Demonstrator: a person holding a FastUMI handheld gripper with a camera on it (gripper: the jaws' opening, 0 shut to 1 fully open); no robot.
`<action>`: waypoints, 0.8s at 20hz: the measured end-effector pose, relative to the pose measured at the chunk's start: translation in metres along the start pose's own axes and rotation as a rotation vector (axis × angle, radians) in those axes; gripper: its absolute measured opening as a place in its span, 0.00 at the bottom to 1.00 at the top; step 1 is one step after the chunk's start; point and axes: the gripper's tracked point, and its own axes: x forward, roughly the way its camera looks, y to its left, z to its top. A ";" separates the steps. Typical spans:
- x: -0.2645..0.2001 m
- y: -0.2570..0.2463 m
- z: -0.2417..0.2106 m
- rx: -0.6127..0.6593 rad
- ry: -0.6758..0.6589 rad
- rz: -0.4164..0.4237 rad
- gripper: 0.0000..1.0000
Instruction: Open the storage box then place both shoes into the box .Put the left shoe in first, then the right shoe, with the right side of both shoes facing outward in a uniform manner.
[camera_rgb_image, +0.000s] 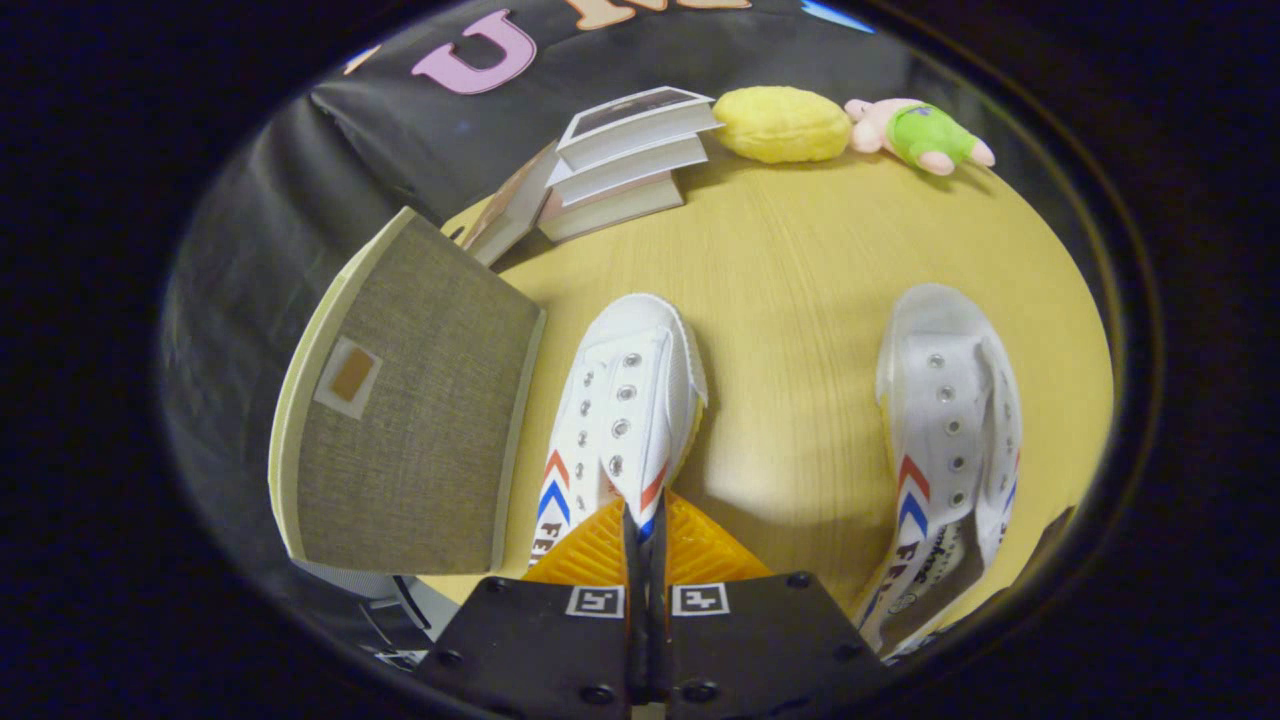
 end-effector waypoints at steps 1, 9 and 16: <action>-0.004 0.001 0.003 0.017 -0.004 -0.001 0.04; -0.057 0.048 0.055 0.088 -0.122 0.044 0.04; -0.109 0.098 0.101 0.060 -0.223 0.090 0.04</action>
